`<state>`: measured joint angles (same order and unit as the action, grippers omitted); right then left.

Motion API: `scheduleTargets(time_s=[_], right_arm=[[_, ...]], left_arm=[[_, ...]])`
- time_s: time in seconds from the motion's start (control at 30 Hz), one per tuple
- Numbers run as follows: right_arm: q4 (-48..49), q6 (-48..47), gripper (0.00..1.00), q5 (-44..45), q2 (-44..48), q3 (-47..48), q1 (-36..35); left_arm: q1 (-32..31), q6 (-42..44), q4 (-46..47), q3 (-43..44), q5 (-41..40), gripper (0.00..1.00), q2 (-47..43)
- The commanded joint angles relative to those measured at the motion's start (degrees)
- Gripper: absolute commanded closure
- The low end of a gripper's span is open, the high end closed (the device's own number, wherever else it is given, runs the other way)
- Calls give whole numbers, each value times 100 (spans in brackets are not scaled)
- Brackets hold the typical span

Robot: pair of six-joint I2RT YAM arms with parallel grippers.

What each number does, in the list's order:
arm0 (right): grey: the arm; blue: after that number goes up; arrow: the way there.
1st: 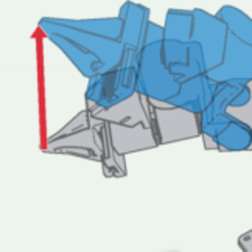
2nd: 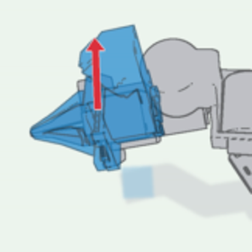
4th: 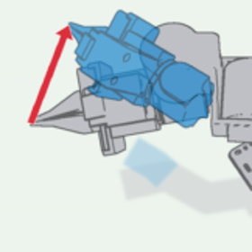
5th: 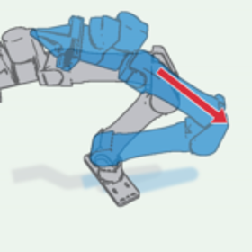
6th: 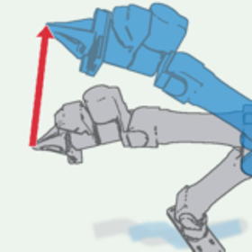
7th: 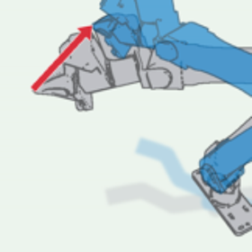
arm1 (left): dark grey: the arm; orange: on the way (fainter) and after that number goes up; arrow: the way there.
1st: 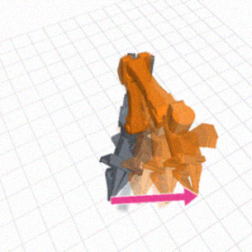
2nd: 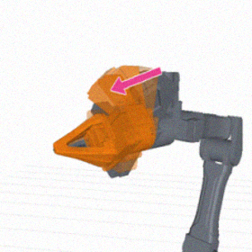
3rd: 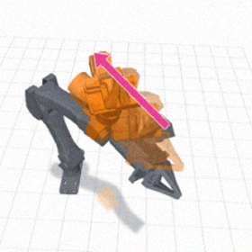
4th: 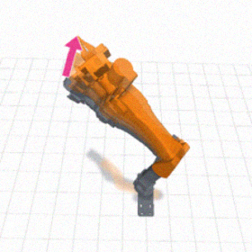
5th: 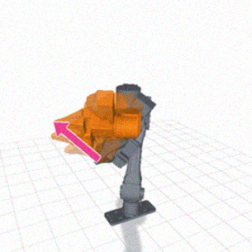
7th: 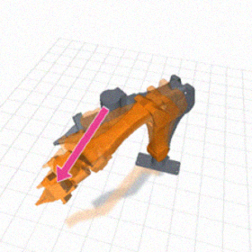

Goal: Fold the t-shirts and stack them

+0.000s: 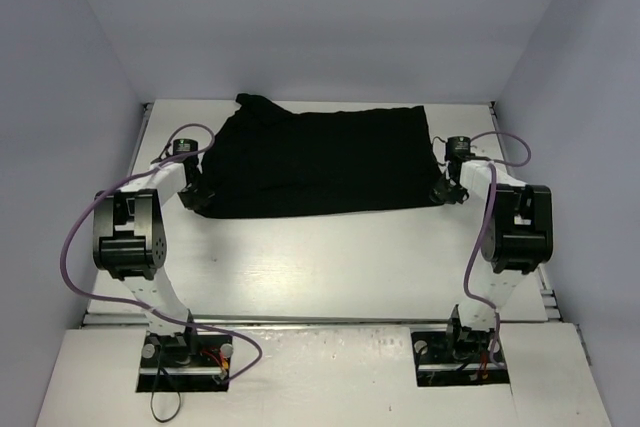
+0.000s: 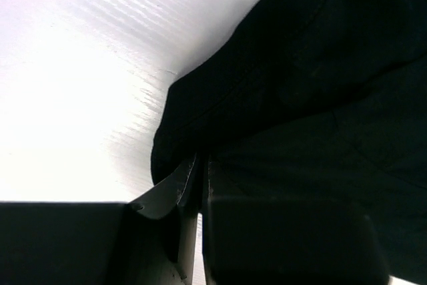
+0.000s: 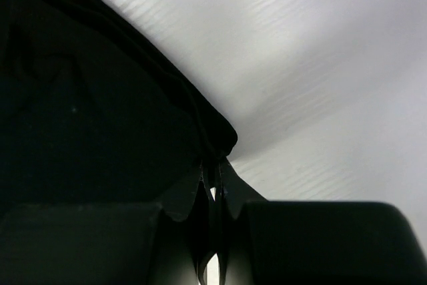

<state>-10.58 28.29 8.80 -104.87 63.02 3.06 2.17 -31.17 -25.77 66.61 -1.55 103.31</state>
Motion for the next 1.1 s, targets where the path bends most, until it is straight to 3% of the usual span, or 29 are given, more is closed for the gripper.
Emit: scheduleTargets(time_s=[0.0,0.13,0.23,0.33,0.5,0.57,0.67,0.87,1.07], right_arm=[[-543,-127,99,724,332,-488,292],[-660,-147,96,755,731,-760,292],[-717,-178,85,710,1039,-809,291],[-840,-226,76,709,1312,-655,255],[-1082,-323,63,696,1789,-174,96],[-1087,-353,61,531,1833,26,16],[-1078,-447,61,75,1685,315,-86],[-885,-421,67,-475,995,668,-139],[-208,-223,73,-1068,344,620,-125]], left_arm=[[92,262,-624,-44,-969,100,-117],[117,165,-862,-302,-989,100,-469],[117,103,-928,-479,-902,99,-869],[117,140,-1042,-457,-840,83,-1180],[108,330,-1361,129,-905,42,-1834],[86,398,-1435,408,-864,38,-1997],[-255,392,-1387,678,-562,39,-2043],[-1086,304,-755,749,-38,53,-1437],[-1122,109,-102,612,141,64,-583]])
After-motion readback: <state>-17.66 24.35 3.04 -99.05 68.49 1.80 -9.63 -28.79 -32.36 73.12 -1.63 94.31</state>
